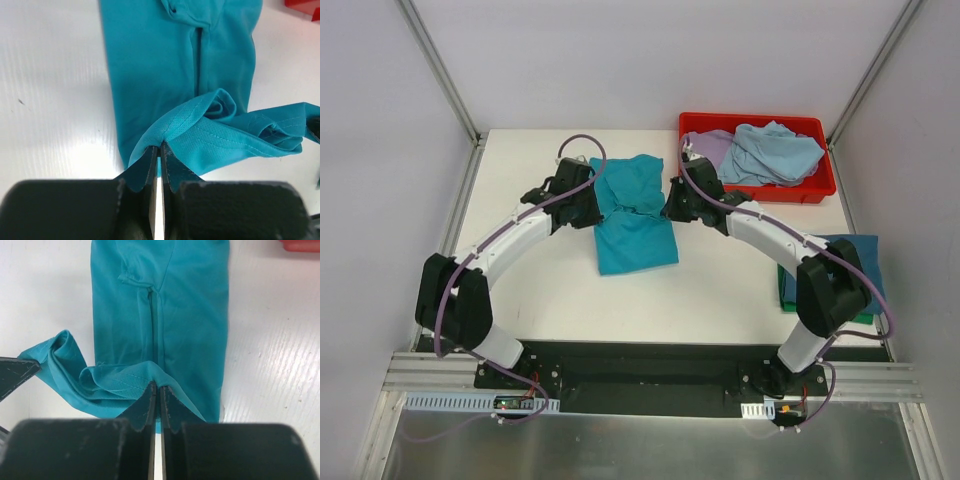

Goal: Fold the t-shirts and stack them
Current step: Fold the folded rectangular tshirt in 1/3 of the way

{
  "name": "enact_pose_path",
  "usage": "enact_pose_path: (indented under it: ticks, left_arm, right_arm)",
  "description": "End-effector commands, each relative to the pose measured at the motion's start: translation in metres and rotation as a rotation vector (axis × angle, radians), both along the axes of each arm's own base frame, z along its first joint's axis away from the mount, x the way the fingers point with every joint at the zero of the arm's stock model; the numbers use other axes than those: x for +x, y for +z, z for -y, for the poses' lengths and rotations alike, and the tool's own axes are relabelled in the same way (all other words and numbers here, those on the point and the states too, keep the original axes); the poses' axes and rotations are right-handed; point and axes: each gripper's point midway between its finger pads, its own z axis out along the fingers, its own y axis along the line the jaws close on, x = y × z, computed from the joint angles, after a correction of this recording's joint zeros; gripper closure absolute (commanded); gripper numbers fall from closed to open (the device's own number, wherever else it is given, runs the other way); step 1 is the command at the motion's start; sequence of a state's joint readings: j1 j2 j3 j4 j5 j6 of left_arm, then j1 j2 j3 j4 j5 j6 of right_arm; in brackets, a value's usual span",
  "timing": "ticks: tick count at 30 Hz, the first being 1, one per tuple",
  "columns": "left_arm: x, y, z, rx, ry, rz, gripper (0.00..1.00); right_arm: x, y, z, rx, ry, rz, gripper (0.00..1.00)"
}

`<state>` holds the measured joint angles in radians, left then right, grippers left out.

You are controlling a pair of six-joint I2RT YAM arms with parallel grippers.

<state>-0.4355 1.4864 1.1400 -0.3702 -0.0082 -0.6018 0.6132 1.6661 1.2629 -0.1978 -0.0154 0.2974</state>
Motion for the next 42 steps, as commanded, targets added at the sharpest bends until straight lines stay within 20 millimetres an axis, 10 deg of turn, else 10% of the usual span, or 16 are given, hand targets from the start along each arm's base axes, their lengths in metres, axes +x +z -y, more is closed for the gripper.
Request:
enact_pose_path:
  ticks: [1,21,25,31,42]
  left_arm:
    - [0.03,0.008,-0.003,0.023,-0.019,0.045,1.0]
    - [0.066,-0.052,-0.006,-0.041,-0.028,-0.131,0.98]
    - [0.071,-0.045,-0.005,-0.064,-0.033,-0.12,0.68]
    - [0.058,-0.01,0.002,-0.135,-0.072,-0.044,0.11]
    - [0.001,-0.012,0.031,-0.353,-0.192,-0.074,0.01]
  right_arm:
    - [0.027,0.012,-0.002,0.017,-0.022,0.05,1.0]
    - [0.077,-0.048,-0.013,0.026,-0.04,-0.013,0.93]
    - [0.082,-0.043,-0.021,0.05,-0.015,-0.012,0.69]
    - [0.062,-0.006,-0.012,0.046,-0.043,0.055,0.01]
    - [0.018,0.004,-0.042,0.182,0.074,0.042,0.04]
